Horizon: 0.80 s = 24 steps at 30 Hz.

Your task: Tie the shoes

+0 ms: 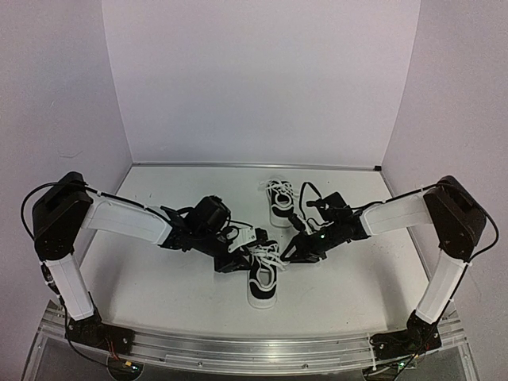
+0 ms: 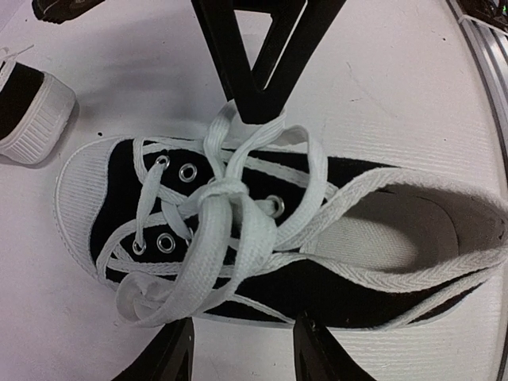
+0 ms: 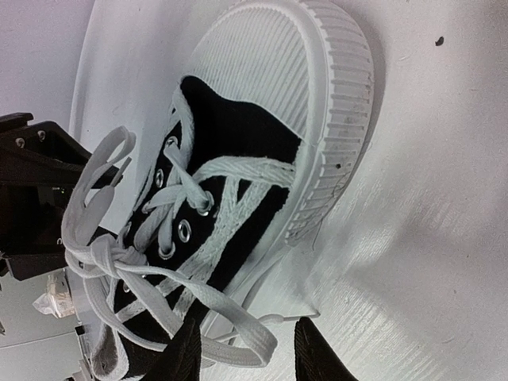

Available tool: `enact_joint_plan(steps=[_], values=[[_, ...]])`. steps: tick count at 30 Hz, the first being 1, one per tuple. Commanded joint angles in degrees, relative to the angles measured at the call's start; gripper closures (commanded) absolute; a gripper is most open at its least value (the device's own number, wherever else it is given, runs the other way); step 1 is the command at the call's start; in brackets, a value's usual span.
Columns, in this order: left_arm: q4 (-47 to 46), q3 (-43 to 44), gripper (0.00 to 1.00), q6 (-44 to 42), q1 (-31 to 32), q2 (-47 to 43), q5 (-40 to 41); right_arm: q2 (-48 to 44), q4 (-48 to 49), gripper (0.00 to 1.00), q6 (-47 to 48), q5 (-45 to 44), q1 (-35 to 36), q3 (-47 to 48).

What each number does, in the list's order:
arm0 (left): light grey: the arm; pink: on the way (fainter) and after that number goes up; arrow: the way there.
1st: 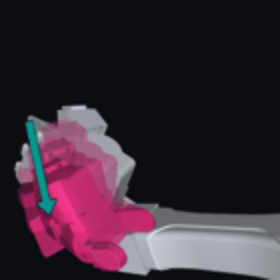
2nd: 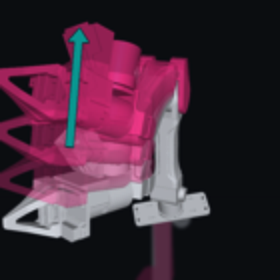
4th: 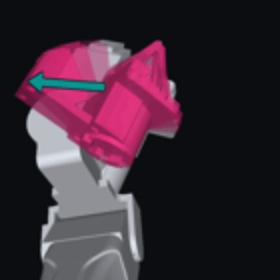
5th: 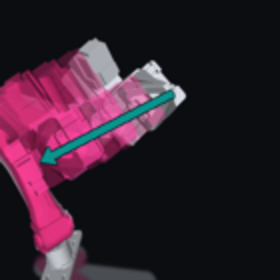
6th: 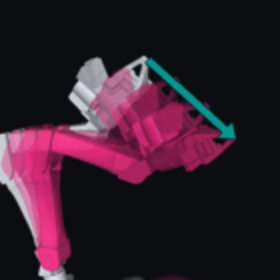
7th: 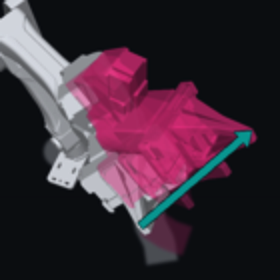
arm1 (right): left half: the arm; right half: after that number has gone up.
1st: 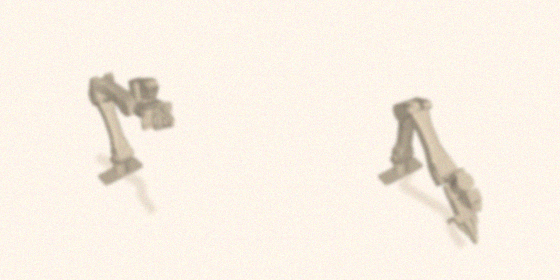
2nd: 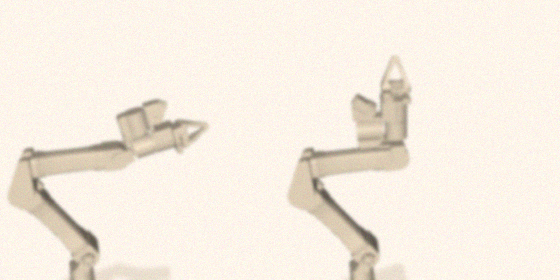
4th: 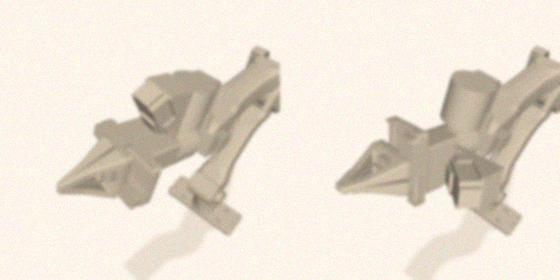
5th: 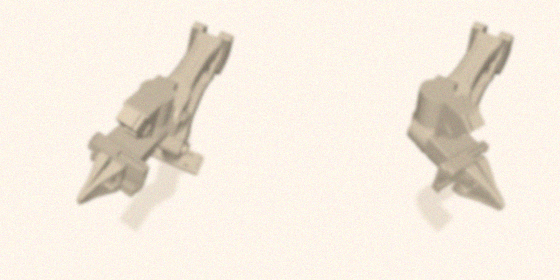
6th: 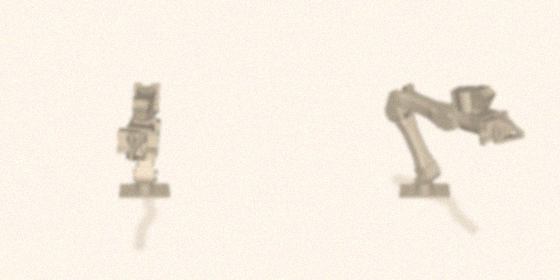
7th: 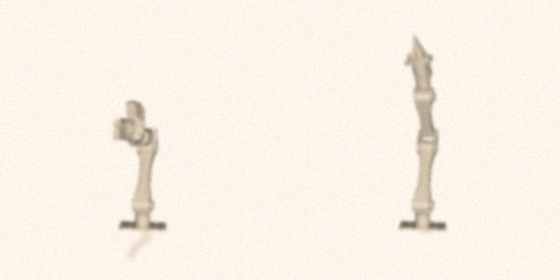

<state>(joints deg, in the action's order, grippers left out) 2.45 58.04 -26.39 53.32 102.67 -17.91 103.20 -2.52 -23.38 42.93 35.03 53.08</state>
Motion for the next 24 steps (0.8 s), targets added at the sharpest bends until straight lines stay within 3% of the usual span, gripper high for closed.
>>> enact_joint_plan(steps=[1,8,15,20,24], values=[[-2.02,2.30,0.54,-1.22,-0.06,-0.08,-0.59,0.48,1.22,0.64,1.20,0.73,-0.09,1.58],[-2.19,1.83,0.43,-1.92,-0.04,-0.27,3.69,0.05,1.37,0.65,1.49,1.10,-0.13,1.13],[-2.22,3.17,0.41,-2.78,-0.08,0.87,4.59,-0.02,1.31,0.66,1.60,1.13,-0.13,1.06],[-4.30,3.65,0.45,-3.47,-0.06,0.86,-0.51,0.24,1.38,0.66,1.59,1.17,-0.13,1.22],[-4.59,4.06,0.58,-3.70,-0.07,0.53,-2.86,0.13,1.26,0.66,1.64,1.27,-0.11,1.24]])
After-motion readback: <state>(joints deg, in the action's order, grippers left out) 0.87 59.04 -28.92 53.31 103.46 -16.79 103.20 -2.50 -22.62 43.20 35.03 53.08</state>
